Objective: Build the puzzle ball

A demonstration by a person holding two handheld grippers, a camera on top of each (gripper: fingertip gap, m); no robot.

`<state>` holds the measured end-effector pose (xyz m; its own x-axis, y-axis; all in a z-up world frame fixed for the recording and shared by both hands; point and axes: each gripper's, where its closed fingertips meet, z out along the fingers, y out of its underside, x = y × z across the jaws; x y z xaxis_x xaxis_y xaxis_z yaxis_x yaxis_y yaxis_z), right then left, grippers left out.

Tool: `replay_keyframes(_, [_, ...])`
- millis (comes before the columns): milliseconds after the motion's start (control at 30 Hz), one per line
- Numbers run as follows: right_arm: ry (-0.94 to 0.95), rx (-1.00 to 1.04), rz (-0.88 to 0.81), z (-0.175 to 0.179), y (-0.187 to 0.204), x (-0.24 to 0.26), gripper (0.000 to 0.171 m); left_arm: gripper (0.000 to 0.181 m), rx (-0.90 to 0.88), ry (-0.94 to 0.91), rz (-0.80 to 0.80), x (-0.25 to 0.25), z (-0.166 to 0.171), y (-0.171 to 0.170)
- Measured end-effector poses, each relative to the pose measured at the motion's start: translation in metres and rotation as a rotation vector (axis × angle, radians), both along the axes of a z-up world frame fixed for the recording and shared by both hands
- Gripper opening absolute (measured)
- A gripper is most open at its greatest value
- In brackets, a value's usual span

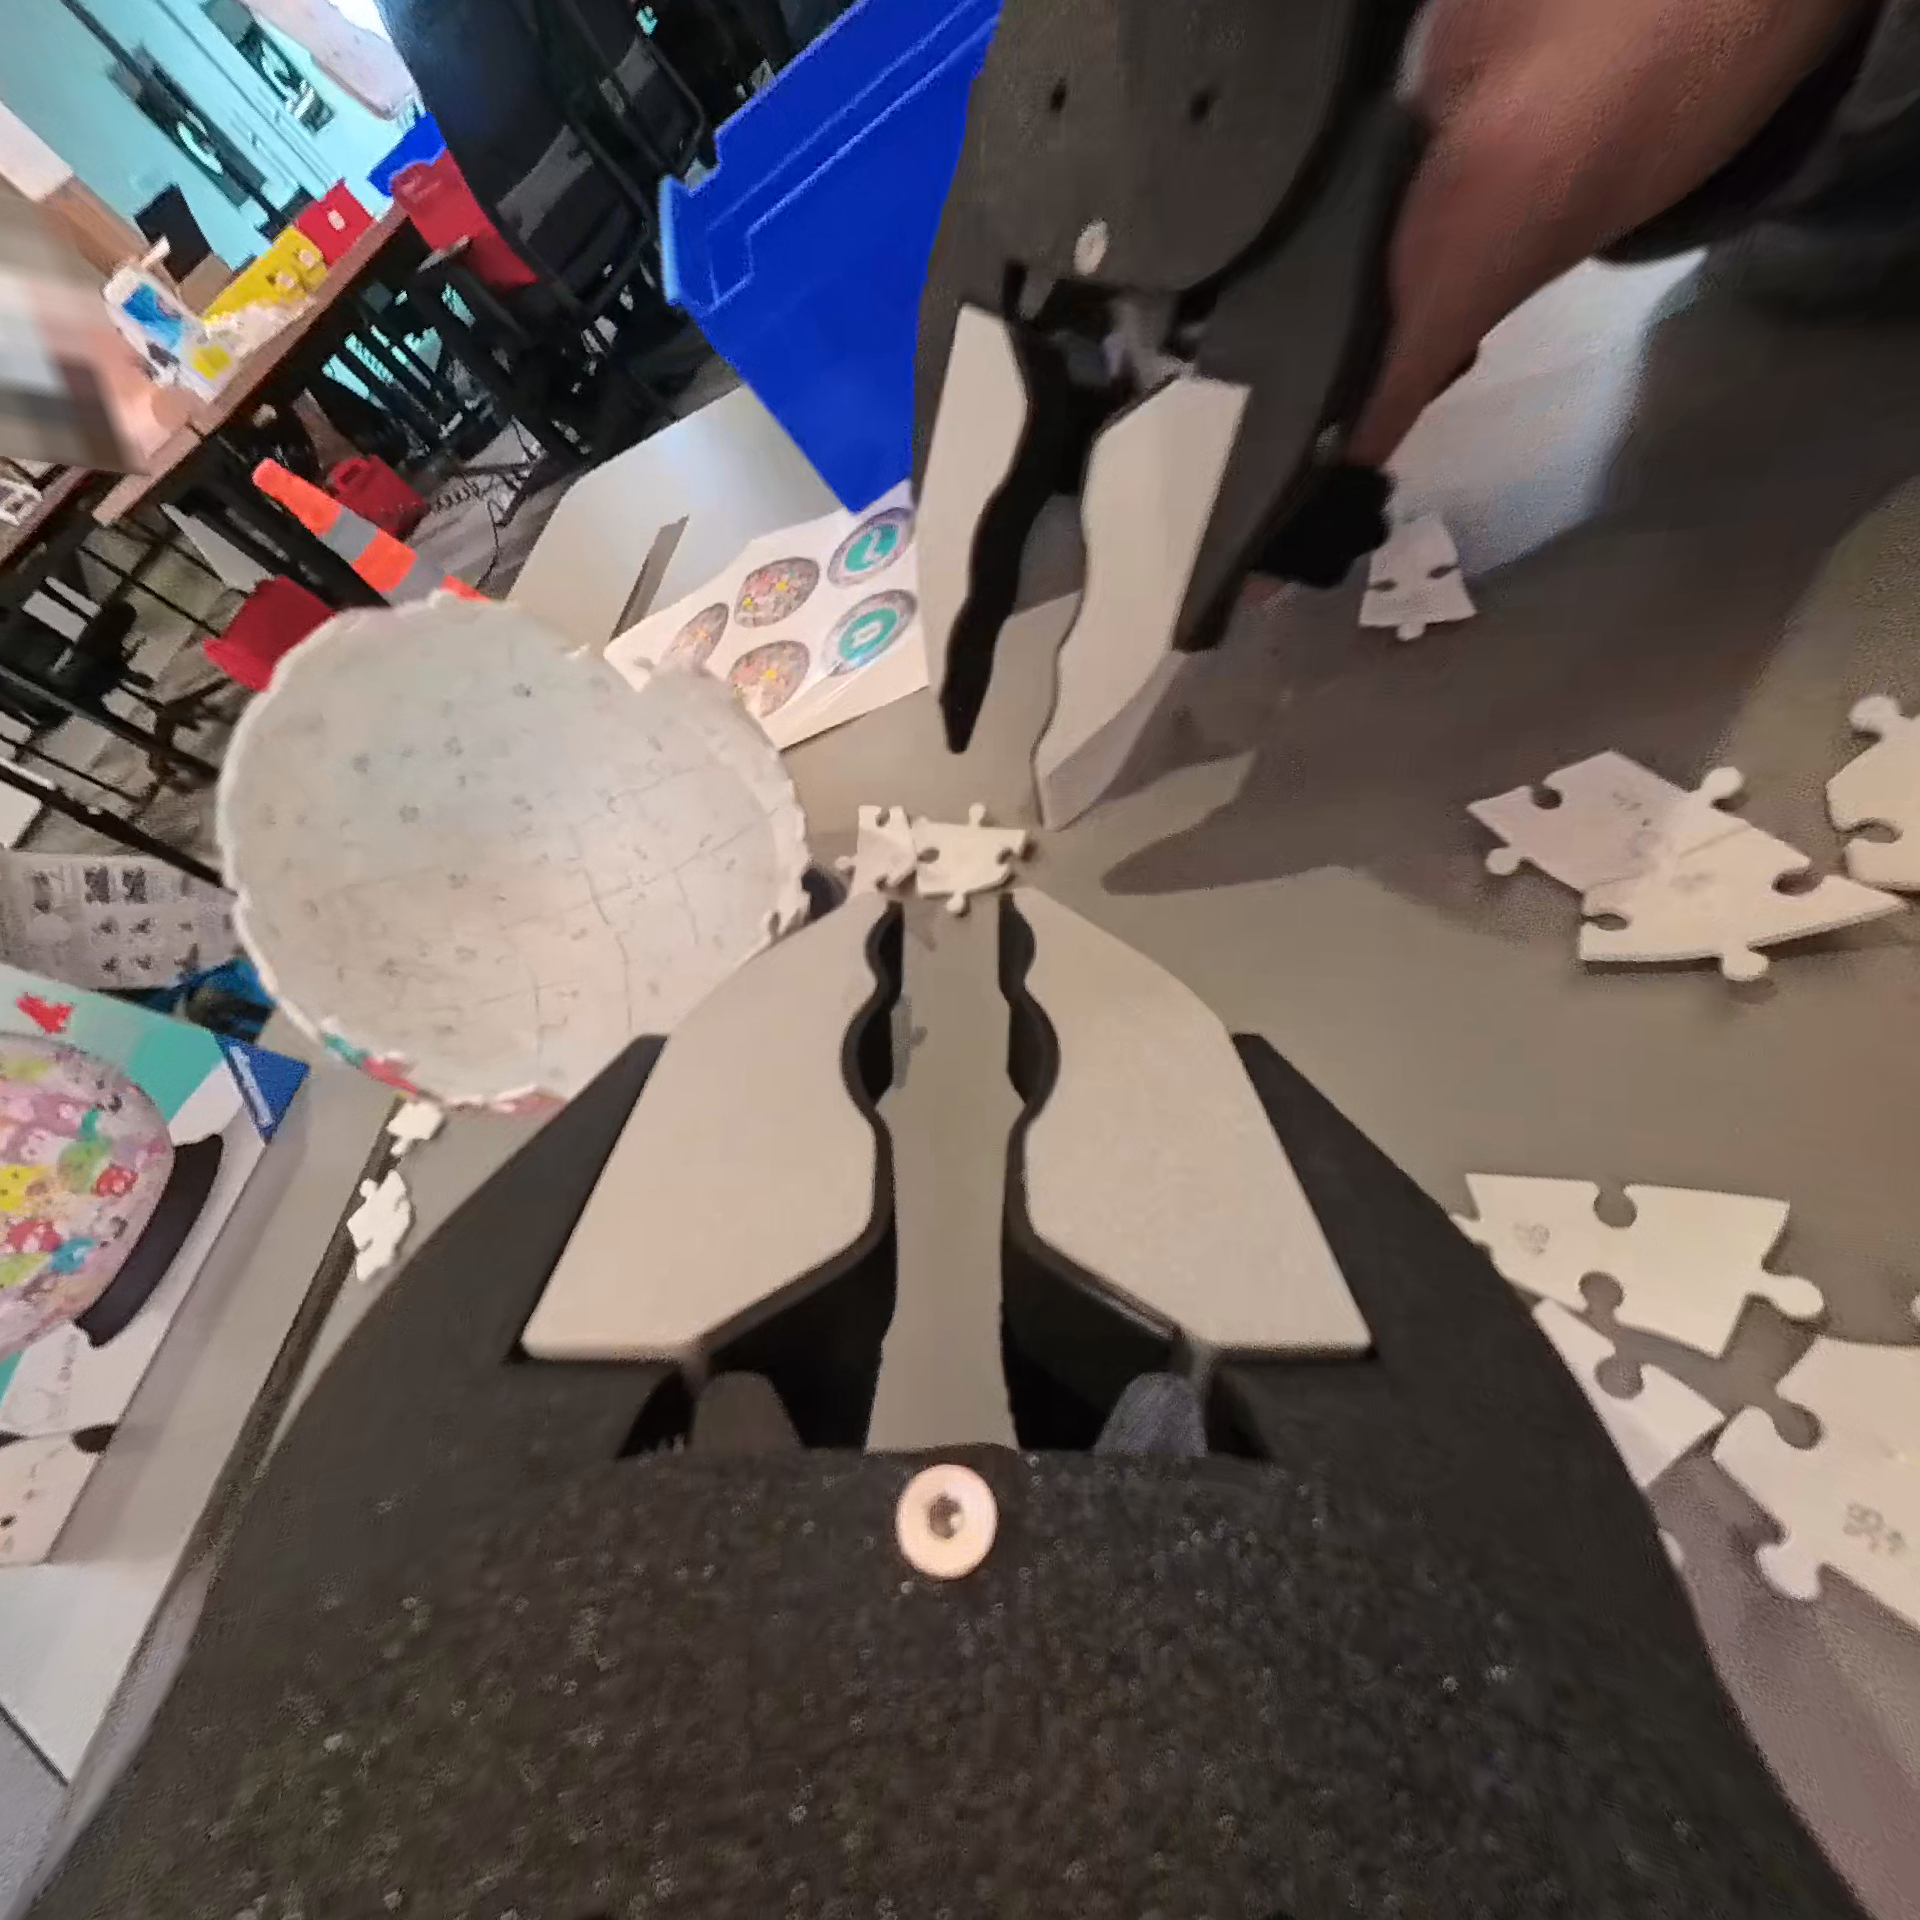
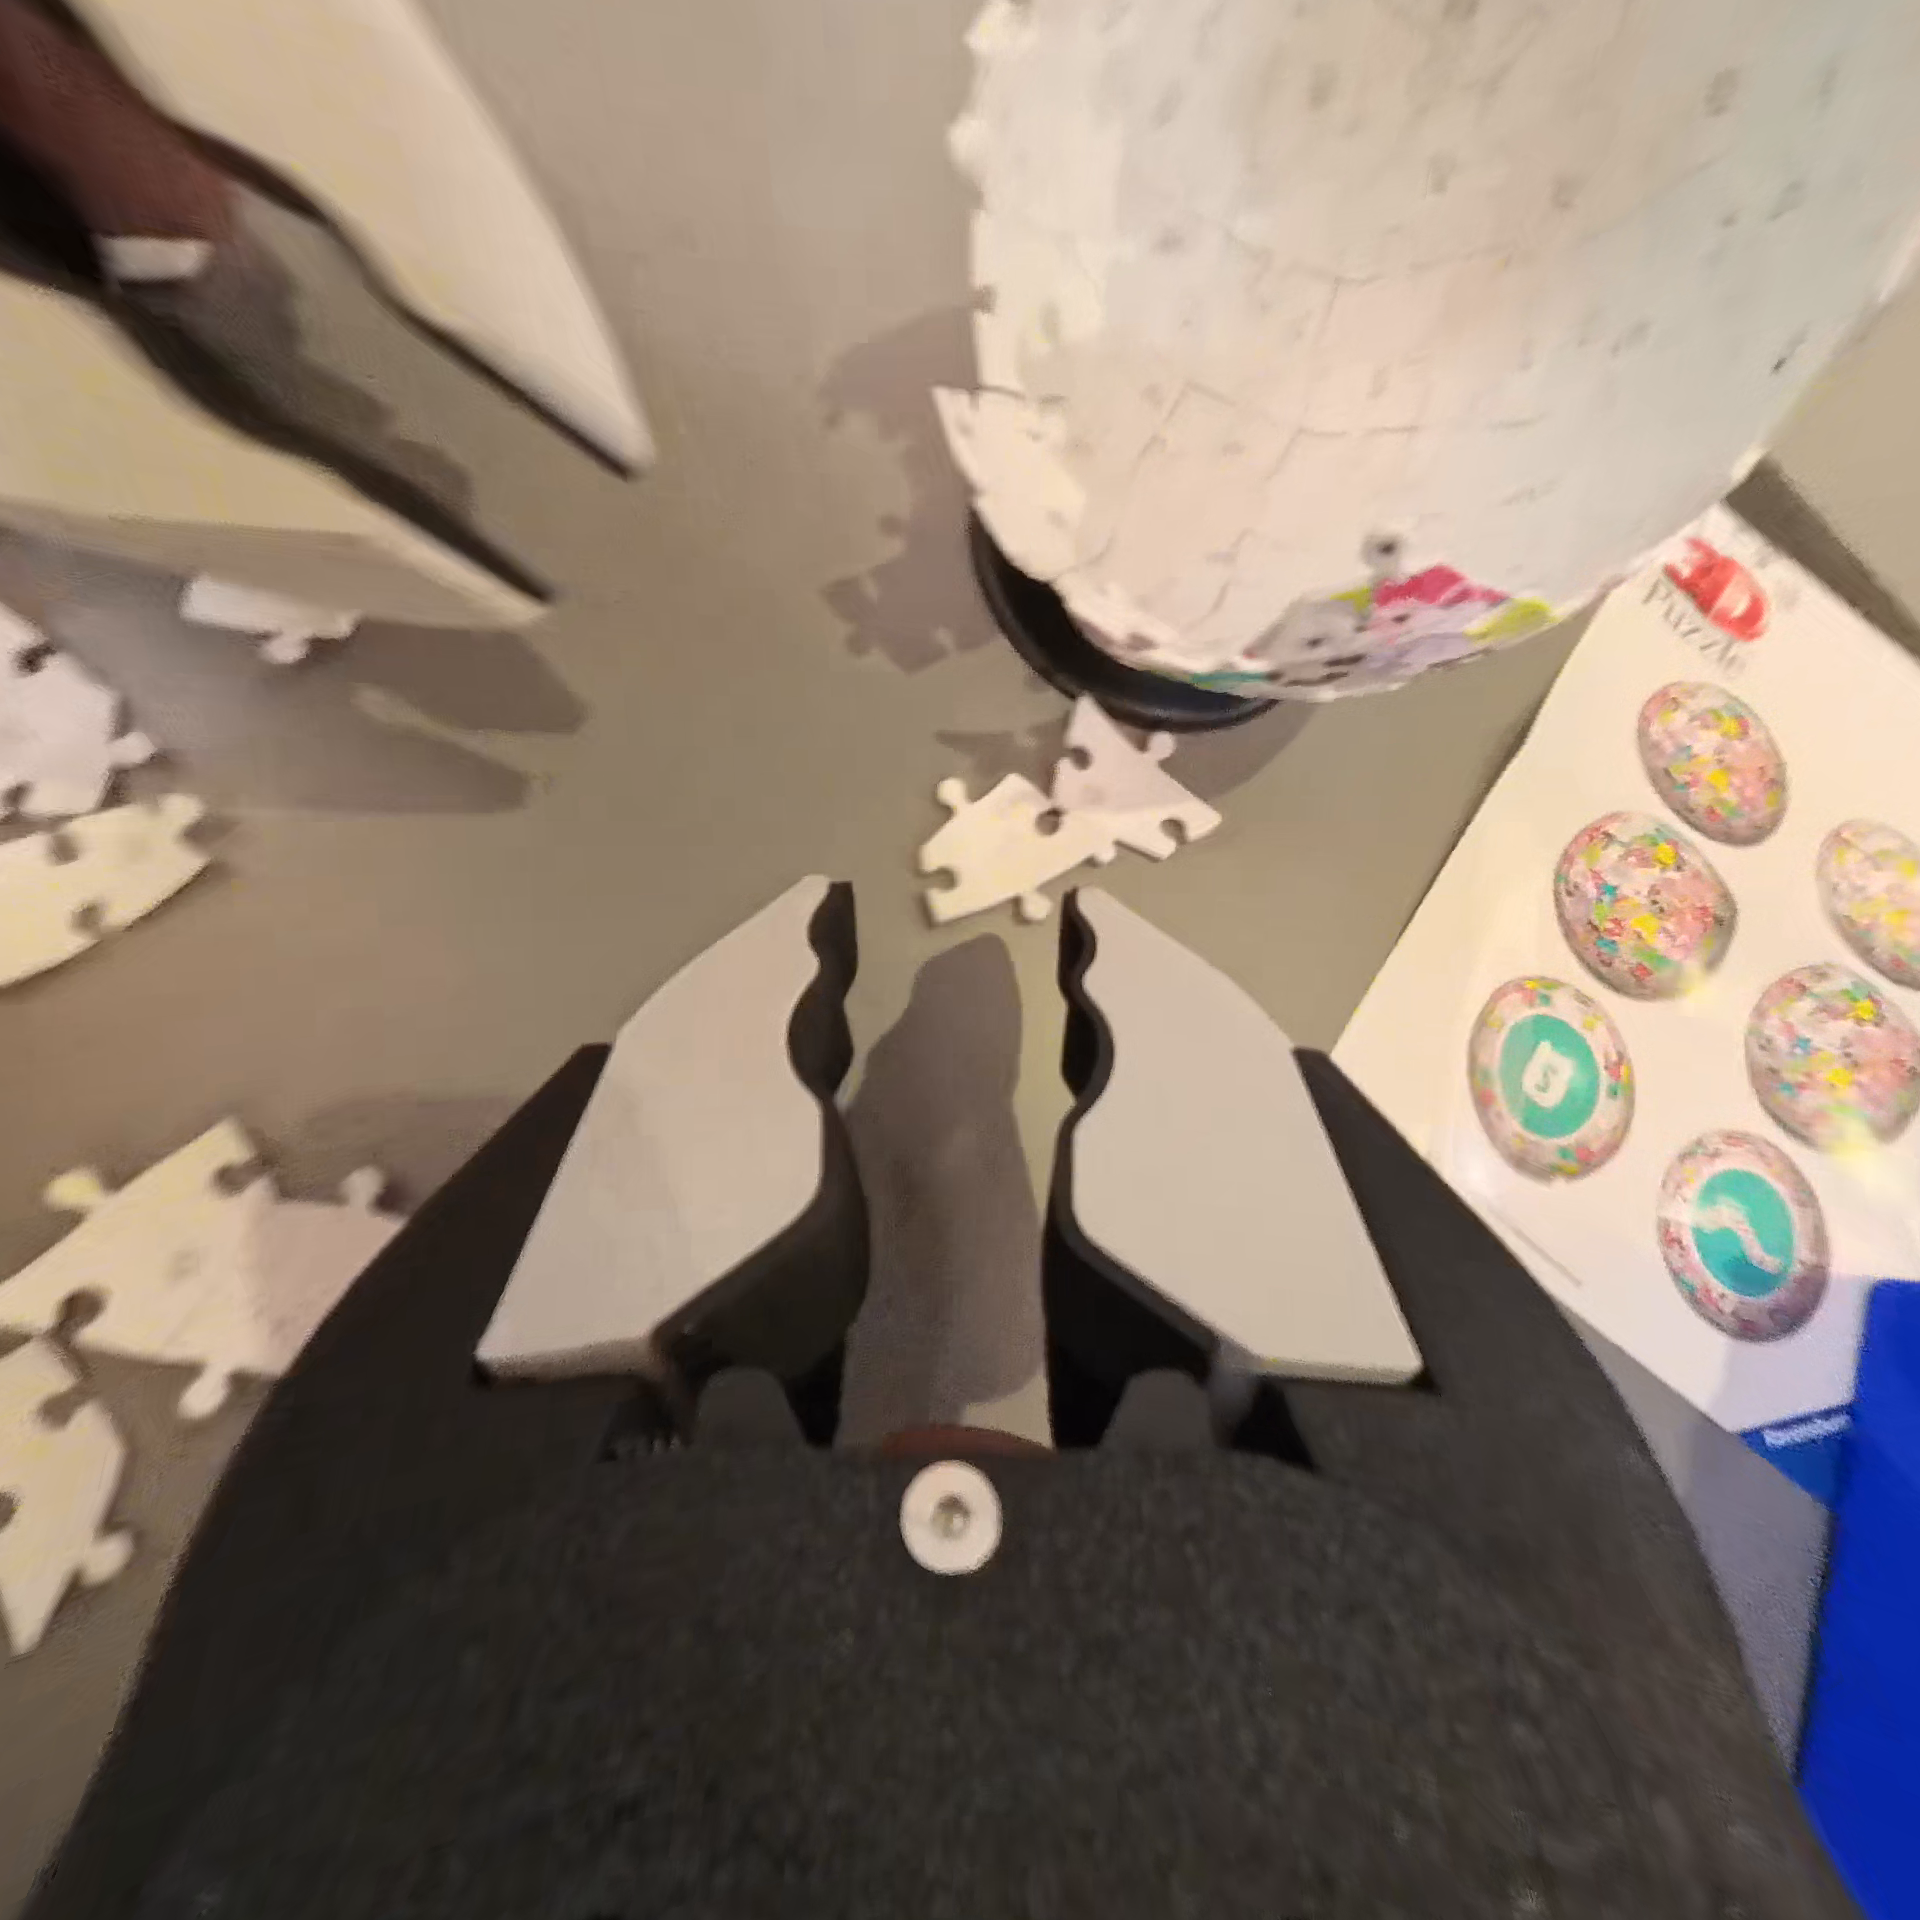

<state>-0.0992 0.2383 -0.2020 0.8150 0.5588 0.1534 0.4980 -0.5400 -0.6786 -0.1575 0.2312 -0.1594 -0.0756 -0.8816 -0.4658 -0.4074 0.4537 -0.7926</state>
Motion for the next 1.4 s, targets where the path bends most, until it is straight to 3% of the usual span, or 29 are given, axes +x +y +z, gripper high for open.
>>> replay_keyframes(167, [0.021,-0.153,-0.036,-0.022,0.017,-0.001,0.048,0.022,-0.077,0.002,0.05,-0.011,0.0,0.012])
replay_keyframes(267, [0.059,-0.15,-0.048,-0.022,0.014,-0.005,0.042,0.022,-0.081,0.007,0.062,-0.014,-0.001,0.014])
replay_keyframes(300, [0.057,-0.154,-0.037,-0.022,0.011,-0.007,0.029,0.022,-0.085,0.01,0.064,-0.013,-0.002,0.014])
replay_keyframes(600, [0.033,-0.163,0.004,-0.021,-0.018,-0.014,0.029,0.022,-0.157,0.106,0.043,-0.01,-0.017,0.006])
replay_keyframes(833, [0.274,-0.095,0.135,0.027,-0.044,-0.047,0.029,0.03,-0.288,0.03,-0.04,-0.011,0.002,-0.019])
replay_keyframes(967, [0.508,-0.198,0.239,0.055,-0.063,-0.067,0.029,0.03,-0.083,-0.009,-0.135,-0.014,0.015,-0.042])
replay_keyframes(1067, [0.566,-0.281,0.301,0.062,-0.075,-0.077,0.029,0.028,-0.011,-0.006,-0.198,-0.013,0.019,-0.062])
replay_keyframes(1200, [0.538,-0.317,0.333,0.064,-0.083,-0.08,0.029,0.015,0.056,-0.021,-0.207,-0.013,0.022,-0.07])
replay_keyframes(1233, [0.55,-0.307,0.356,0.069,-0.085,-0.081,0.017,0.005,0.058,-0.008,-0.214,-0.014,0.02,-0.071])
replay_keyframes(1300, [0.565,-0.235,0.369,0.082,-0.086,-0.082,0.019,0.002,0.051,-0.017,-0.235,-0.016,0.02,-0.075])
replay_keyframes(1400, [0.339,-0.039,0.422,0.086,-0.09,-0.077,0.02,0.002,0.04,-0.103,-0.254,-0.018,0.032,-0.079])
